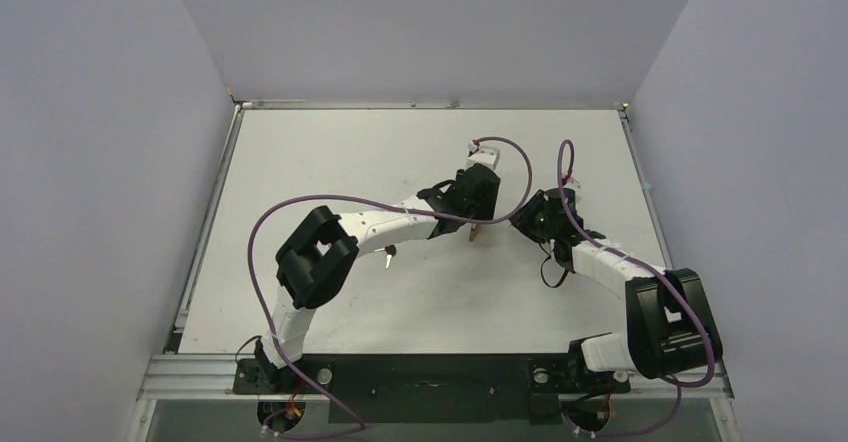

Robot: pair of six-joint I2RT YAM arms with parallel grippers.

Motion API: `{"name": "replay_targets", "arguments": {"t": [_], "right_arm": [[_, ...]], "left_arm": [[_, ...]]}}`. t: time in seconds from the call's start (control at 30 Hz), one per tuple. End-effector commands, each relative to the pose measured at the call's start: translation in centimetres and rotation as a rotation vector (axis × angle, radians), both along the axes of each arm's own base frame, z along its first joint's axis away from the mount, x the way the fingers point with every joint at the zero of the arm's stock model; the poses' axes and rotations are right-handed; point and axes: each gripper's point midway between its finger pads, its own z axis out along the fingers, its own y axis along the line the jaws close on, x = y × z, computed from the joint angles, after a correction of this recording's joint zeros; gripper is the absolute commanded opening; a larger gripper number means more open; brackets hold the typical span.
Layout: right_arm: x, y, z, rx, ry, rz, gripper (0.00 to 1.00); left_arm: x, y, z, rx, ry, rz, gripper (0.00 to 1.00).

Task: Lock with the key
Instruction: Place the lock at the center of the board.

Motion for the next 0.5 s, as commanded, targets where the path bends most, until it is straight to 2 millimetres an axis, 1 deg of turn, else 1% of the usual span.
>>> {"name": "replay_targets", "arguments": {"t": [0.0,0.03,0.1,0.13,0.17,0.2,0.23,0.27,0.3,0.33,0.37,0.4,0.43,0.47], "right_arm": [[0.9,0.0,0.7,0.019,-0.047,-0.008,0.0],[0.9,0.1,0.7,0.019,-0.048,-0.008,0.0],[0.9,0.1,0.7,0.019,-0.046,-0.005,0.06],[0.9,0.1,0.7,0.019,-0.046,-0.004,0.14],[0.8,0.1,0.7,0.018,-0.046,-0.004,0.18],[0.8,0.1,0.7,0.018,-0.046,-0.003,0.26],[0.8,0.0,0.7,0.017,-0.049,-0.004,0.3],[0.8,0.0,0.7,0.016,-0.048,-0.004,0.39],[0.8,0.1,0.8,0.016,-0.05,-0.003,0.42],[0.8,0.1,0.9,0.017,-0.052,-0.001,0.5],[0.9,0.2,1.1,0.021,-0.056,0.002,0.55],[0.9,0.2,1.3,0.025,-0.059,0.003,0.64],[0.9,0.3,1.5,0.026,-0.063,0.006,0.68],[0.9,0.3,1.7,0.028,-0.064,0.005,0.69]], "left_arm": [[0.7,-1.4,4.8,-0.11,-0.072,-0.008,0.46],[0.6,-1.5,5.2,-0.118,-0.073,-0.015,0.5],[0.5,-1.5,6.2,-0.131,-0.08,-0.022,0.56],[0.4,-1.4,6.7,-0.132,-0.084,-0.024,0.57],[0.3,-1.4,7.6,-0.145,-0.093,-0.028,0.6],[0.3,-1.3,8.2,-0.151,-0.098,-0.03,0.61],[0.2,-1.2,9.3,-0.168,-0.107,-0.034,0.62],[0.3,-1.0,9.9,-0.174,-0.11,-0.034,0.62],[0.1,-0.8,10.8,-0.185,-0.111,-0.044,0.62],[0.2,-0.6,11.5,-0.195,-0.113,-0.043,0.62],[0.0,-0.3,12.4,-0.208,-0.109,-0.052,0.62],[0.2,0.0,13.0,-0.218,-0.111,-0.048,0.62],[0.0,0.4,14.1,-0.238,-0.112,-0.055,0.62],[0.3,1.0,14.4,-0.244,-0.111,-0.048,0.62]]}}
